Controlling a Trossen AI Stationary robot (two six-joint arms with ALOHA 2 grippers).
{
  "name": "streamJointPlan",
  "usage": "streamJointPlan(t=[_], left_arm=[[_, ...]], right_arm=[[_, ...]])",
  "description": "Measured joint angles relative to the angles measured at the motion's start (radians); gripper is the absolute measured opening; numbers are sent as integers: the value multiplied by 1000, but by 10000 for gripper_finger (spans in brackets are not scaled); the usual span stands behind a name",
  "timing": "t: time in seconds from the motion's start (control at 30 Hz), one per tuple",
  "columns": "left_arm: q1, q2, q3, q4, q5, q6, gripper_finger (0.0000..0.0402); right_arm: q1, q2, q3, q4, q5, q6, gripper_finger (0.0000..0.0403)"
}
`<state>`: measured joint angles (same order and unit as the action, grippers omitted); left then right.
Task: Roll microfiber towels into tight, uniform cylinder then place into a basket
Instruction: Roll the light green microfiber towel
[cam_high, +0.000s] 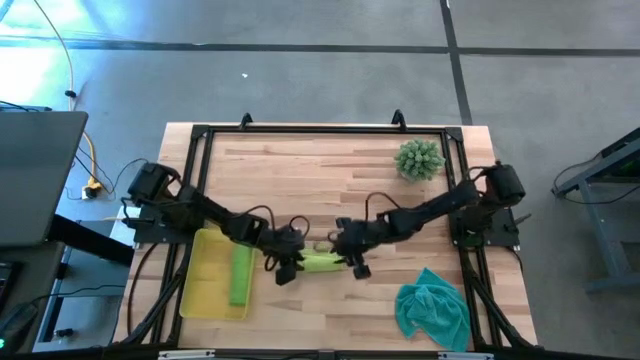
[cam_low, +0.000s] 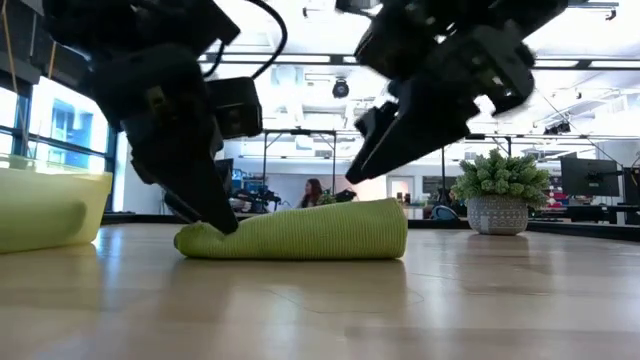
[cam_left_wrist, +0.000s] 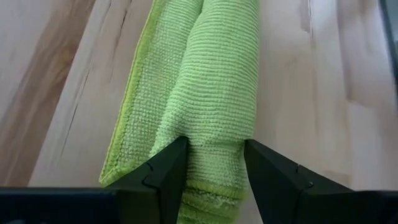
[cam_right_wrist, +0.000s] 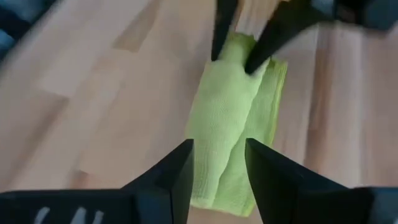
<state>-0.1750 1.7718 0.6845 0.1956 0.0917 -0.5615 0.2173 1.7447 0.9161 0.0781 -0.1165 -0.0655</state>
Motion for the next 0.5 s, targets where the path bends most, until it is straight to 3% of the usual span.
streamJointPlan(t=[0.33, 0.5], left_arm=[[67, 5, -4, 33, 92, -70, 156], [85, 6, -5, 40, 103, -98, 156]], right_arm=[[198, 58, 1, 55, 425, -98, 137], [194, 102, 2, 78, 442, -59, 169]])
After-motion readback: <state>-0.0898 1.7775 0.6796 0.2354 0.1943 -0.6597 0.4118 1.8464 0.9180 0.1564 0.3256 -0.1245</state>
